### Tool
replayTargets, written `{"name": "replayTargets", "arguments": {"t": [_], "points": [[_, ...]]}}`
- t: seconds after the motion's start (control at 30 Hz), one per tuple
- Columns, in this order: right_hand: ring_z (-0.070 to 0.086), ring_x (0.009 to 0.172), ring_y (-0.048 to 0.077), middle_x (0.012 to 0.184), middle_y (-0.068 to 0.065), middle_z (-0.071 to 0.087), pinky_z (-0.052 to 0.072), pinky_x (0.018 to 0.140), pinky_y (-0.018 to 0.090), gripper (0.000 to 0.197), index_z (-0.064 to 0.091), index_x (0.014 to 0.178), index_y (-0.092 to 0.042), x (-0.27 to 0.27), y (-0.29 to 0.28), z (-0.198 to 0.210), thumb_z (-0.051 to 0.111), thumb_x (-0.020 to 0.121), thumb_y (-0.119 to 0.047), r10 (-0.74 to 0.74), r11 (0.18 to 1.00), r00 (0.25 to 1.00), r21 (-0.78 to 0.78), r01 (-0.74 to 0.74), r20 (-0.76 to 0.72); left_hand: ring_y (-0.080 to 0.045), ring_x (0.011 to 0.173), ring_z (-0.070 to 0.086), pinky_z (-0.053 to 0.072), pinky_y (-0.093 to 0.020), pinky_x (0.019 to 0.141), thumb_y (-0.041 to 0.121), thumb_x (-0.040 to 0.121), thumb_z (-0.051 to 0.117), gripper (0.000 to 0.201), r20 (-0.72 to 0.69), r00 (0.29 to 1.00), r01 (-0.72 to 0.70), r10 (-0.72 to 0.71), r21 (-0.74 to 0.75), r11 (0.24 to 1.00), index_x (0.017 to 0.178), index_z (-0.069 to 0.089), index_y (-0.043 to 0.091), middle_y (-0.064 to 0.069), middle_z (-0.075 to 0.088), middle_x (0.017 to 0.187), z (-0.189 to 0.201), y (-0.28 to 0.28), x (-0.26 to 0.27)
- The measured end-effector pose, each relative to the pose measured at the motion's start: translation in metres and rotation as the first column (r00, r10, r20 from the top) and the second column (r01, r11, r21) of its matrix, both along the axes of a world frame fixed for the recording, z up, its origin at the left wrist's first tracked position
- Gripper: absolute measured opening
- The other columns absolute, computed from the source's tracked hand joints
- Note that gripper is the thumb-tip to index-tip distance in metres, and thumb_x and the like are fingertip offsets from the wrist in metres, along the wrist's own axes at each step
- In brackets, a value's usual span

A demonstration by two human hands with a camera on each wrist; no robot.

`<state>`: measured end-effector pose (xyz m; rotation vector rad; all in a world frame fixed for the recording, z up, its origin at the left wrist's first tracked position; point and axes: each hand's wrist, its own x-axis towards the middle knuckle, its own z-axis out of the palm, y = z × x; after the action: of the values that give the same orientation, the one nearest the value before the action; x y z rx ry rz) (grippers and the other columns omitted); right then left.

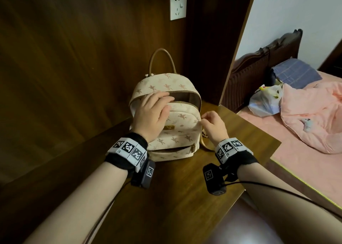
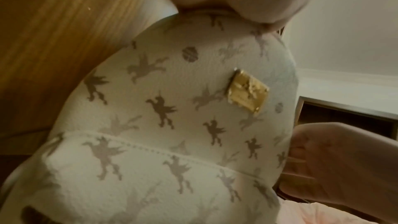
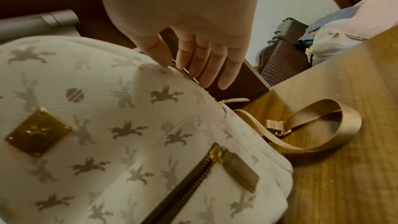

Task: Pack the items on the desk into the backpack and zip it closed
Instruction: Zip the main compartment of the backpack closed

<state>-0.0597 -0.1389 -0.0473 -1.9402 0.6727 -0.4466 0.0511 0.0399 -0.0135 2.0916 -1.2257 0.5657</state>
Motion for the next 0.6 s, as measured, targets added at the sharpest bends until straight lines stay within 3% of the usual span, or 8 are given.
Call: {"name": "replayTargets", "arguments": {"t": [0.1, 0.23, 0.3, 0.4, 0.5, 0.6], "points": [[0.048, 0.072, 0.015, 0.083, 0.0, 0.052, 0.042, 0.061, 0.024, 0.014, 0.05, 0.088, -0.014, -0.005, -0.005, -0.01, 0.062, 0.081, -0.016, 0.072, 0.994, 0.996, -0.075, -0.075, -0.046, -0.021, 0.105, 0.056, 0.031, -0.023, 0.084, 0.052, 0.09, 0.043, 0.049, 0.049, 0.998, -0.044, 0.04, 0.076, 0.996, 0.116, 0.064, 0.017, -0.001, 0.062, 0.113, -0.004, -0.002, -0.001], [0.048, 0.073, 0.012, 0.075, -0.005, 0.052, 0.036, 0.055, 0.021, 0.019, 0.048, 0.077, -0.018, -0.009, -0.011, -0.023, 0.065, 0.08, -0.025, 0.15, 0.965, 0.963, -0.178, -0.192, -0.226, -0.027, 0.097, 0.06, 0.044, -0.036, 0.08, 0.063, 0.085, 0.045, 0.059, 0.106, 0.983, -0.16, 0.15, 0.082, 0.984, 0.119, 0.063, 0.018, -0.003, 0.064, 0.104, -0.005, -0.006, 0.001], [0.051, 0.067, 0.01, 0.074, -0.004, 0.056, 0.037, 0.053, 0.02, 0.02, 0.051, 0.075, -0.02, -0.011, -0.011, -0.028, 0.063, 0.083, -0.033, 0.208, 0.955, 0.919, -0.136, -0.265, -0.334, -0.029, 0.096, 0.06, 0.045, -0.04, 0.08, 0.064, 0.085, 0.045, 0.06, 0.118, 0.968, -0.233, 0.223, 0.074, 0.97, 0.121, 0.062, 0.019, -0.005, 0.065, 0.104, -0.005, -0.01, 0.001], [0.055, 0.067, 0.011, 0.073, -0.003, 0.06, 0.04, 0.055, 0.021, 0.025, 0.056, 0.078, -0.02, -0.014, -0.01, -0.036, 0.056, 0.088, -0.043, 0.237, 0.955, 0.901, -0.084, -0.286, -0.364, -0.03, 0.096, 0.06, 0.045, -0.042, 0.081, 0.064, 0.084, 0.047, 0.059, 0.103, 0.947, -0.31, 0.304, 0.043, 0.95, 0.12, 0.063, 0.019, -0.005, 0.066, 0.103, -0.005, -0.013, -0.004], [0.052, 0.065, 0.007, 0.072, -0.007, 0.056, 0.037, 0.054, 0.021, 0.027, 0.055, 0.083, -0.02, -0.014, -0.008, -0.037, 0.053, 0.09, -0.045, 0.233, 0.952, 0.901, -0.105, -0.289, -0.366, -0.03, 0.098, 0.058, 0.046, -0.044, 0.082, 0.063, 0.085, 0.049, 0.06, 0.114, 0.957, -0.266, 0.268, -0.034, 0.963, 0.121, 0.062, 0.017, -0.006, 0.063, 0.105, -0.009, -0.01, -0.009], [0.049, 0.064, 0.006, 0.071, -0.008, 0.053, 0.034, 0.052, 0.019, 0.025, 0.05, 0.078, -0.022, -0.014, -0.004, -0.037, 0.051, 0.092, -0.043, 0.216, 0.951, 0.908, -0.135, -0.279, -0.358, -0.029, 0.11, 0.05, 0.043, -0.049, 0.095, 0.063, 0.086, 0.051, 0.065, 0.171, 0.967, -0.175, 0.187, -0.08, 0.981, 0.13, 0.052, 0.015, -0.008, 0.054, 0.118, -0.021, -0.001, -0.01]]}}
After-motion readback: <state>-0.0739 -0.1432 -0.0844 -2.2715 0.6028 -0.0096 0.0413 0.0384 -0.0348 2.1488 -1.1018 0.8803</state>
